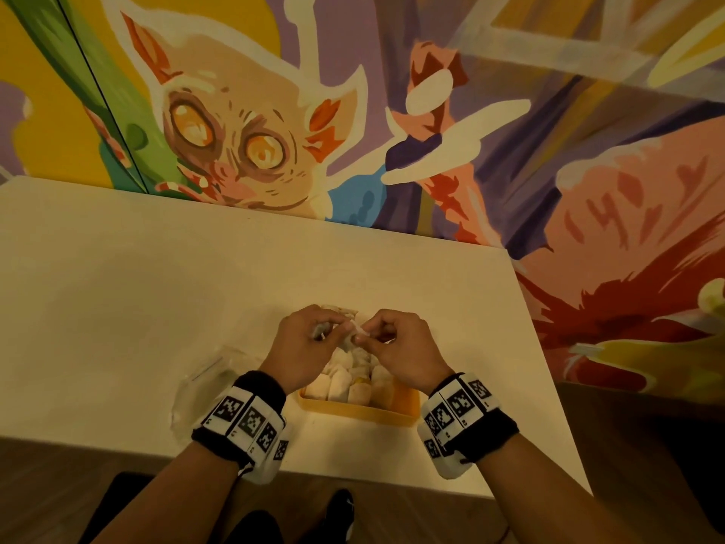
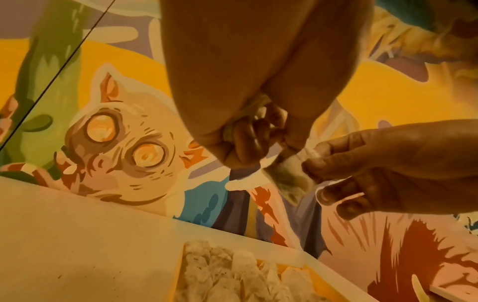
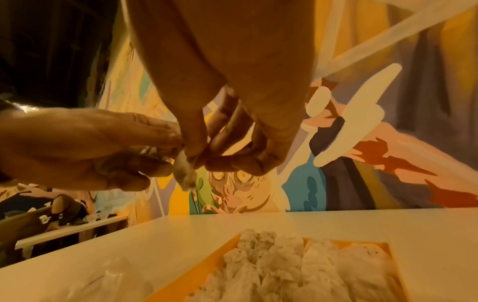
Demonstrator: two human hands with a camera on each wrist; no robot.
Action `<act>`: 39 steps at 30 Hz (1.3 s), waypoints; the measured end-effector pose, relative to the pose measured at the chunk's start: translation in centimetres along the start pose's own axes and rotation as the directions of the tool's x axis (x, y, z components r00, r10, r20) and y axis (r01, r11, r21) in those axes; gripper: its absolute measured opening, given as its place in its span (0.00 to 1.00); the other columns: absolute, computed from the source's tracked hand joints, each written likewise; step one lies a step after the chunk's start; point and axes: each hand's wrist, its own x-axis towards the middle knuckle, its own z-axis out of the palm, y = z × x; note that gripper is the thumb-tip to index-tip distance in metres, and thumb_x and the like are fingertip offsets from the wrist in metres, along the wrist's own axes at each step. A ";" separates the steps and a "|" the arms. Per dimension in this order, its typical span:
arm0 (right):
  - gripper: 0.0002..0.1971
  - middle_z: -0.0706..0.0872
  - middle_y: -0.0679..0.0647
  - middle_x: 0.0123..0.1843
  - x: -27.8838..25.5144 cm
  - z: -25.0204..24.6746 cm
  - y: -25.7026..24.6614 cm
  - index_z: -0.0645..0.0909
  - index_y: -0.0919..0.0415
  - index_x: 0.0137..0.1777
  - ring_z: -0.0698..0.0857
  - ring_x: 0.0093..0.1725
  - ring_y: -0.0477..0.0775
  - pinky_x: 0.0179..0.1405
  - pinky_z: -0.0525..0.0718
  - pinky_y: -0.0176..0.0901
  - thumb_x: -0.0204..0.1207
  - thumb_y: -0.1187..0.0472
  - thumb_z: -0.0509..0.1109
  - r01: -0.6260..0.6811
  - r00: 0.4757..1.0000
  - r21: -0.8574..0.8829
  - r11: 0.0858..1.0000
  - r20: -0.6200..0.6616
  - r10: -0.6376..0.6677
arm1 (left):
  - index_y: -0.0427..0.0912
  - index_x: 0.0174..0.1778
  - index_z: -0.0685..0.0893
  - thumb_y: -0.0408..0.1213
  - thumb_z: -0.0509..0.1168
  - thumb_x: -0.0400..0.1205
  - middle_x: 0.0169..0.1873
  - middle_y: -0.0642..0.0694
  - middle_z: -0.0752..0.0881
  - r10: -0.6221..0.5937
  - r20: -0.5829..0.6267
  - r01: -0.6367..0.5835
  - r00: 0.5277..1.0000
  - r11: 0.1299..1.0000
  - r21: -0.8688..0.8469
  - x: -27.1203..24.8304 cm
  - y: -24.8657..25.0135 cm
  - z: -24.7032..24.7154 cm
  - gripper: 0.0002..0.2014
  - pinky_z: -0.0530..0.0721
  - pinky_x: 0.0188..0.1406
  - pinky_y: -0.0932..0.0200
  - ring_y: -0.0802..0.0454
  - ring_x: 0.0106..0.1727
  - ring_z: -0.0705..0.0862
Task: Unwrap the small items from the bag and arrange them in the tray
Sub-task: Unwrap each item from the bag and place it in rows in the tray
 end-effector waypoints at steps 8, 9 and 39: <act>0.10 0.87 0.46 0.33 0.2 0.0 0.1 0.83 0.53 0.34 0.84 0.32 0.35 0.37 0.80 0.27 0.70 0.66 0.80 -0.049 0.998 0.103 0.993 -0.022 0.051 | 0.51 0.44 0.89 0.40 0.72 0.79 0.37 0.54 0.84 0.013 0.059 -0.021 0.998 0.990 0.142 -0.2 -0.4 -0.1 0.01 0.73 0.38 0.74 0.59 0.41 0.81; 0.09 0.87 0.47 0.34 0.3 0.0 0.1 0.83 0.55 0.35 0.84 0.33 0.35 0.38 0.80 0.28 0.70 0.67 0.80 -0.052 0.998 0.108 0.993 -0.026 0.056 | 0.52 0.44 0.88 0.40 0.72 0.79 0.36 0.56 0.82 0.013 0.085 -0.026 0.996 0.988 0.152 -0.2 -0.3 -0.1 0.01 0.73 0.37 0.73 0.60 0.39 0.80; 0.17 0.85 0.54 0.58 1.0 -2.0 7.8 0.72 0.45 0.68 0.80 0.60 0.60 0.61 0.68 0.56 0.81 0.50 0.57 0.070 0.957 -0.929 0.364 0.166 0.238 | 0.43 0.50 0.85 0.37 0.68 0.82 0.64 0.30 0.82 -0.483 0.297 0.501 0.824 0.865 0.016 -2.7 -5.2 1.3 0.03 0.83 0.48 0.48 0.26 0.67 0.77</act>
